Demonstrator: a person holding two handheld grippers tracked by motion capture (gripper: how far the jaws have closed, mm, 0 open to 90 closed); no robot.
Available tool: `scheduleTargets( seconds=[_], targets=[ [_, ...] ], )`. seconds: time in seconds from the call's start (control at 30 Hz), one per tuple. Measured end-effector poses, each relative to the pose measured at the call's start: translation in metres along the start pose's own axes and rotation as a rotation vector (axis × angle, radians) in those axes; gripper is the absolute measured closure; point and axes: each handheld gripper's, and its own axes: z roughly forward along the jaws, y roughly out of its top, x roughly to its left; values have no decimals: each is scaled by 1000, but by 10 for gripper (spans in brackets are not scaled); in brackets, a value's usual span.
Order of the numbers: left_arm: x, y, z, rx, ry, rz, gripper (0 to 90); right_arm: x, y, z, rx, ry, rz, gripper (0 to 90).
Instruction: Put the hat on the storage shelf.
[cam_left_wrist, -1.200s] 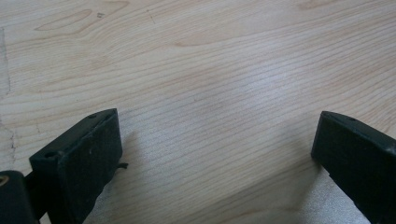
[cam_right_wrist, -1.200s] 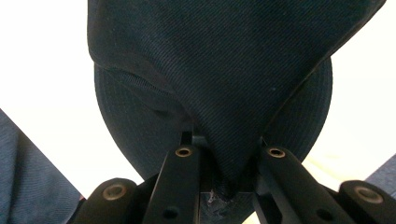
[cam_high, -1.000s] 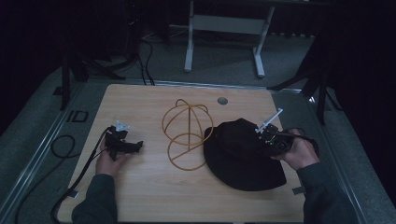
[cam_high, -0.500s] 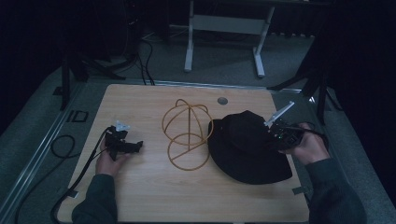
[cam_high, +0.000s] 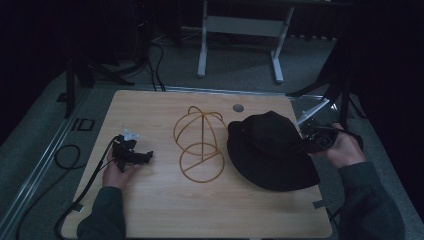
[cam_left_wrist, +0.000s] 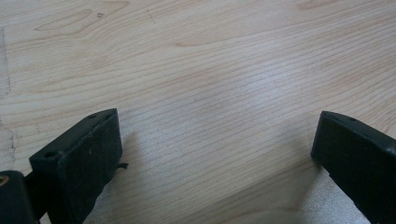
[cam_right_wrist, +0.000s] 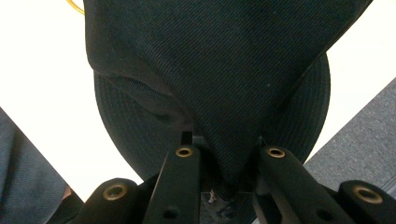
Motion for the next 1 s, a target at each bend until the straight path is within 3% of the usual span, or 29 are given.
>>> scheduleTargets(
  seconds=[0.63, 1.0],
  targets=[
    [0, 0, 0, -3, 1, -1, 20, -22, 1, -30, -57, 3, 20, 837],
    [0, 0, 0, -1, 0, -1, 20, -20, 0, -54, -125, 16, 10, 837]
  ],
)
